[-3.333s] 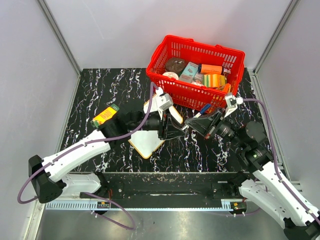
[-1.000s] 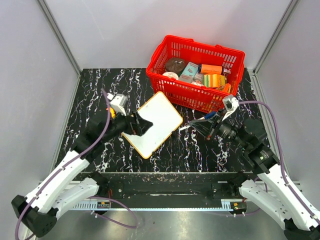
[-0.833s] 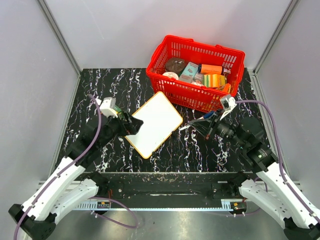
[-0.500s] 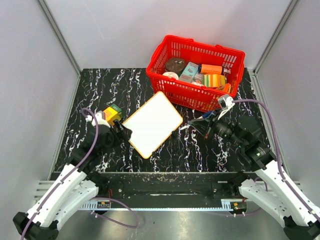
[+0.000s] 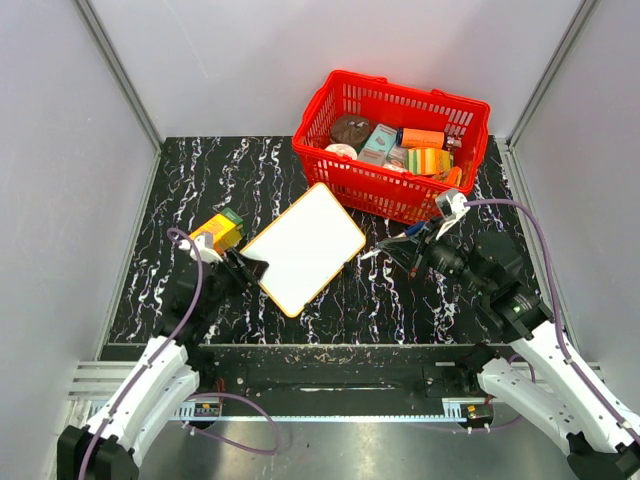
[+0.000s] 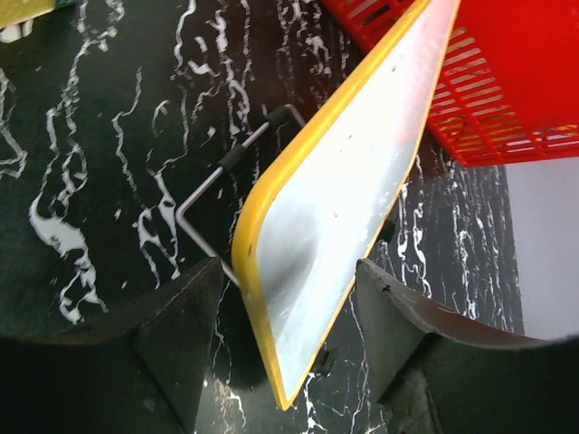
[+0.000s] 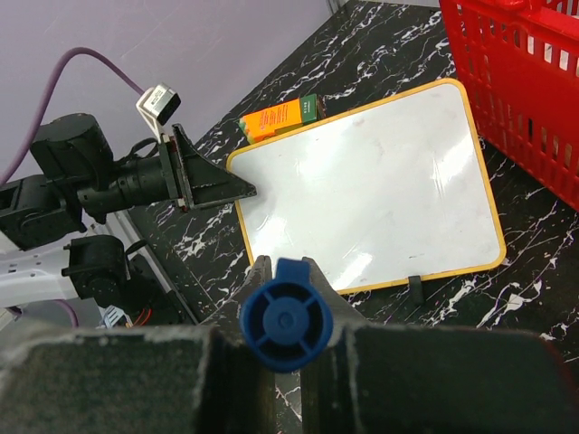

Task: Write a sentence on the whiteboard
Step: Adjust the whiteboard stand at the center of the board.

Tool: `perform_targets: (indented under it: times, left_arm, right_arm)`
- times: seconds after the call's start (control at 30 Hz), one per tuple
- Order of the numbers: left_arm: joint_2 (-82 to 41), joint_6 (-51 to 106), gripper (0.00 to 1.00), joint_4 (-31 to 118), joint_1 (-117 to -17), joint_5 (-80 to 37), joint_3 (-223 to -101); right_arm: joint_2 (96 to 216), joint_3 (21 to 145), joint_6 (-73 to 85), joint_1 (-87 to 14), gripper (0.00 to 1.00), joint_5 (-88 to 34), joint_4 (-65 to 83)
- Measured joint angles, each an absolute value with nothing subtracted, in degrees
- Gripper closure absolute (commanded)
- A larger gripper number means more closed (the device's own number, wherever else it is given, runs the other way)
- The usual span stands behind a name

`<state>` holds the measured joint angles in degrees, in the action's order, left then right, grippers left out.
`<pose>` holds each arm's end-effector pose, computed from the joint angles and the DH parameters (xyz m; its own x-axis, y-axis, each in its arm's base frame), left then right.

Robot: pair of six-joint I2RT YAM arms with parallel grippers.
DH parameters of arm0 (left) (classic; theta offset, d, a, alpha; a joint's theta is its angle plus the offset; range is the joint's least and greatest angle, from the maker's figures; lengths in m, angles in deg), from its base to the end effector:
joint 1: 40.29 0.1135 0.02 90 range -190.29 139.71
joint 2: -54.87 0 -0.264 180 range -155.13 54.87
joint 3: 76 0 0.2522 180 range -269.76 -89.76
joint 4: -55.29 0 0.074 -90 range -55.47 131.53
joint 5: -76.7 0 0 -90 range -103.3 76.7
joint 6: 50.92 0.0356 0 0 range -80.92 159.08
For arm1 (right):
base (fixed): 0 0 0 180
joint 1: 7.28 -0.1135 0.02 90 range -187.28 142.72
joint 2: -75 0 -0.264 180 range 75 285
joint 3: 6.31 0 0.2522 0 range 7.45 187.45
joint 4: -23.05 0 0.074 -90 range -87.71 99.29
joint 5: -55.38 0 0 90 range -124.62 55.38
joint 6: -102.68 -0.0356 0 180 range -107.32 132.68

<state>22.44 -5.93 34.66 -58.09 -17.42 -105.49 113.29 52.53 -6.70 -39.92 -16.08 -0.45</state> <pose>0.1415 -0.0481 0.1984 -0.5291 -0.5710 -0.6277 -0.0094 0.7436 -0.6685 0.1257 0.0940 0.3601 -0.2993 0.1819 -0.9367 -0.7203 0.6008 0.3468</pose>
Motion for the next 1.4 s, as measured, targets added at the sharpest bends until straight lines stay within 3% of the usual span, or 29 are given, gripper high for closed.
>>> perform_targets:
  times: [0.27,0.3,0.33,0.87,1.1,1.4]
  left_arm:
    - [14.16,-5.02,0.81,50.09,-55.14,-25.84,-102.28]
    - [13.57,-5.41,0.95,51.66,-54.90,-26.95,-101.97]
    - [13.46,-5.67,1.00,53.24,-54.86,-27.98,-101.82]
    - [12.23,-4.14,1.00,67.55,-54.99,-33.66,-97.53]
    - [15.16,-1.98,1.00,64.93,-54.97,-33.75,-97.67]
    - [28.21,-1.76,1.00,58.09,-54.97,-33.77,-93.86]
  right_arm:
    - [113.00,52.51,-6.57,-39.92,1.00,-16.10,-0.45]
    - [112.96,52.49,-6.57,-39.92,1.00,-16.10,-0.45]
    - [112.91,52.46,-6.59,-39.92,1.00,-16.12,-0.45]
    - [112.13,51.57,-6.15,-39.92,1.00,-17.21,-0.47]
    - [111.95,51.22,-6.11,-39.92,1.00,-17.26,-0.47]
    - [111.76,50.59,-6.00,-39.92,1.00,-17.23,-0.45]
